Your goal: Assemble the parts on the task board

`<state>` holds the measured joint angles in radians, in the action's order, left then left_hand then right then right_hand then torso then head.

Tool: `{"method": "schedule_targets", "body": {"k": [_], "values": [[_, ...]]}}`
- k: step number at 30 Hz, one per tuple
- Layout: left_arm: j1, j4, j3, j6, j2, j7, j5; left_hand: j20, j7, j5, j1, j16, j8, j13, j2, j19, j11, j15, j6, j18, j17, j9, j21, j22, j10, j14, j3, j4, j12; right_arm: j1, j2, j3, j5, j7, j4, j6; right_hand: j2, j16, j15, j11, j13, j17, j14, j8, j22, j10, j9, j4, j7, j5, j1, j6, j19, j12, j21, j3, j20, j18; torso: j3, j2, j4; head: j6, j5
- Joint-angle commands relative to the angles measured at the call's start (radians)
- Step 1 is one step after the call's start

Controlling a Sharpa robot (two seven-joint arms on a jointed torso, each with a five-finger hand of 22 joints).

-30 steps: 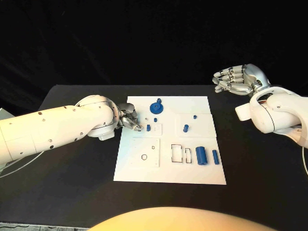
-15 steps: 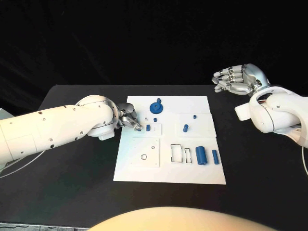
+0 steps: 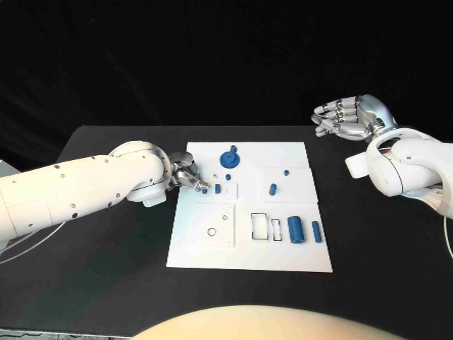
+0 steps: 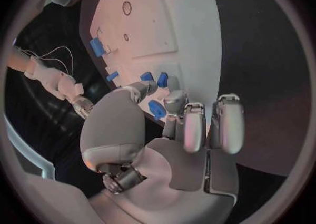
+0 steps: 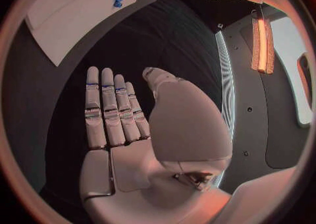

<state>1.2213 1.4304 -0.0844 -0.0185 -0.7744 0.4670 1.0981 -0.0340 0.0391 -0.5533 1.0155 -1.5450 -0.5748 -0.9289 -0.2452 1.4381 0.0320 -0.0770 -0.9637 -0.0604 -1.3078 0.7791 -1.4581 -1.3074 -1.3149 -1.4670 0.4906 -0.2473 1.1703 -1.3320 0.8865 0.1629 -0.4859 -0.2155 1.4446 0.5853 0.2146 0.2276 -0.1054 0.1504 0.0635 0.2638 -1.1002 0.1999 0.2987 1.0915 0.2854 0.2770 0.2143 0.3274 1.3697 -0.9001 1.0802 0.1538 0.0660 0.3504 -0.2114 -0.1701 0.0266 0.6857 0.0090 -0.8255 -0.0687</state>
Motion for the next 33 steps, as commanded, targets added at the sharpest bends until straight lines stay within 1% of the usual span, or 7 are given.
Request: {"method": "schedule_targets", "body": {"k": [1,11,18,24,29,31,33], "values": [[-0.001,0.000,0.001,0.010,-0.002,0.008,-0.014,0.000,0.005,0.006,0.010,0.000,0.005,0.000,-0.006,-0.002,-0.006,-0.002,-0.005,0.010,-0.205,-0.001,0.005,-0.062,0.002,-0.088,-0.014,-0.007,0.000,0.001,0.001,0.000,-0.001,-0.009,0.002,0.008,0.007,-0.004,-0.002,0.006,-0.001,-0.001,0.005,-0.005,-0.002,0.001,-0.001,-0.006,0.005,0.004,-0.001,0.000,-0.005,-0.003,-0.004,0.002,-0.001,-0.012,0.0004,0.001,-0.0004,-0.001,0.001],[-0.001,0.005,0.006,0.032,-0.012,-0.001,-0.033,-0.002,0.007,0.138,0.010,0.000,0.013,-0.004,0.009,-0.002,-0.009,0.000,-0.009,0.010,-0.206,-0.001,0.007,-0.062,0.004,-0.088,-0.106,-0.046,0.000,0.001,0.002,0.000,0.002,-0.011,0.003,0.005,0.005,-0.008,-0.003,0.007,0.000,-0.003,0.006,-0.006,-0.010,0.001,-0.002,-0.003,0.007,0.003,-0.005,0.000,-0.007,-0.005,-0.004,0.000,-0.003,-0.012,0.0003,0.001,-0.0005,0.000,0.003],[-0.001,0.002,0.010,0.087,-0.021,-0.033,-0.110,-0.011,0.023,0.478,0.021,0.011,0.018,0.065,0.099,-0.031,-0.024,0.012,0.038,0.000,-0.183,0.010,0.036,-0.022,0.061,-0.081,-0.397,-0.048,-0.044,0.001,0.000,0.000,0.008,-0.012,0.002,0.006,0.003,-0.010,-0.003,0.007,0.000,-0.004,0.005,-0.007,-0.013,0.001,-0.002,-0.001,0.007,0.001,-0.008,0.000,-0.007,-0.006,-0.003,-0.001,-0.004,-0.013,0.0010,0.000,-0.0022,0.012,0.010],[0.000,0.005,0.020,0.154,-0.032,-0.086,-0.227,-0.024,0.044,0.504,0.011,0.019,0.040,0.097,0.142,-0.050,-0.041,0.026,0.090,-0.007,-0.167,-0.002,0.055,0.004,0.094,-0.075,-0.532,-0.050,-0.057,0.001,0.000,0.000,0.012,-0.012,0.002,0.005,0.003,-0.010,-0.003,0.007,0.000,-0.004,0.005,-0.007,-0.014,0.001,-0.002,-0.001,0.007,0.001,-0.009,0.000,-0.007,-0.006,-0.003,-0.002,-0.004,-0.013,0.0003,0.001,-0.0009,0.017,0.013],[0.000,0.013,0.026,0.240,-0.037,-0.222,-0.293,-0.065,0.109,0.501,0.109,0.154,0.088,0.300,0.210,-0.272,-0.102,0.080,0.216,-0.070,0.073,-0.049,0.271,0.286,0.324,0.050,-0.542,-0.050,-0.217,0.001,-0.001,0.000,0.020,-0.011,0.002,0.001,0.002,-0.011,-0.004,0.008,0.000,-0.005,0.005,-0.008,-0.015,0.001,-0.002,0.000,0.007,0.000,-0.009,0.000,-0.008,-0.007,-0.003,-0.002,-0.004,-0.013,0.0006,0.000,0.0005,0.016,0.013],[0.000,0.018,0.027,0.272,-0.037,-0.291,-0.298,-0.095,0.136,0.498,0.267,0.336,0.092,0.338,0.220,-0.492,-0.130,0.112,0.269,-0.120,0.347,-0.077,0.500,0.537,0.430,0.260,-0.505,-0.042,-0.267,0.001,-0.001,0.000,0.022,-0.012,0.001,-0.001,0.000,-0.012,-0.003,0.007,0.000,-0.005,0.004,-0.008,-0.017,0.001,-0.001,-0.001,0.006,0.000,-0.007,-0.001,-0.008,-0.008,-0.003,-0.001,-0.004,-0.013,0.0004,0.000,0.0006,0.017,0.014],[0.000,0.023,0.028,0.310,-0.035,-0.377,-0.286,-0.112,0.144,0.497,0.399,0.458,0.095,0.379,0.204,-0.524,-0.144,0.125,0.289,-0.122,0.520,-0.114,0.570,0.577,0.488,0.416,-0.456,-0.044,-0.301,0.001,-0.001,0.000,0.023,-0.012,0.000,-0.003,0.000,-0.012,-0.003,0.007,0.000,-0.005,0.004,-0.008,-0.017,0.001,-0.001,-0.001,0.006,0.000,-0.007,-0.001,-0.008,-0.008,-0.003,-0.001,-0.004,-0.013,-0.0005,0.000,0.0005,0.018,0.015]]}}
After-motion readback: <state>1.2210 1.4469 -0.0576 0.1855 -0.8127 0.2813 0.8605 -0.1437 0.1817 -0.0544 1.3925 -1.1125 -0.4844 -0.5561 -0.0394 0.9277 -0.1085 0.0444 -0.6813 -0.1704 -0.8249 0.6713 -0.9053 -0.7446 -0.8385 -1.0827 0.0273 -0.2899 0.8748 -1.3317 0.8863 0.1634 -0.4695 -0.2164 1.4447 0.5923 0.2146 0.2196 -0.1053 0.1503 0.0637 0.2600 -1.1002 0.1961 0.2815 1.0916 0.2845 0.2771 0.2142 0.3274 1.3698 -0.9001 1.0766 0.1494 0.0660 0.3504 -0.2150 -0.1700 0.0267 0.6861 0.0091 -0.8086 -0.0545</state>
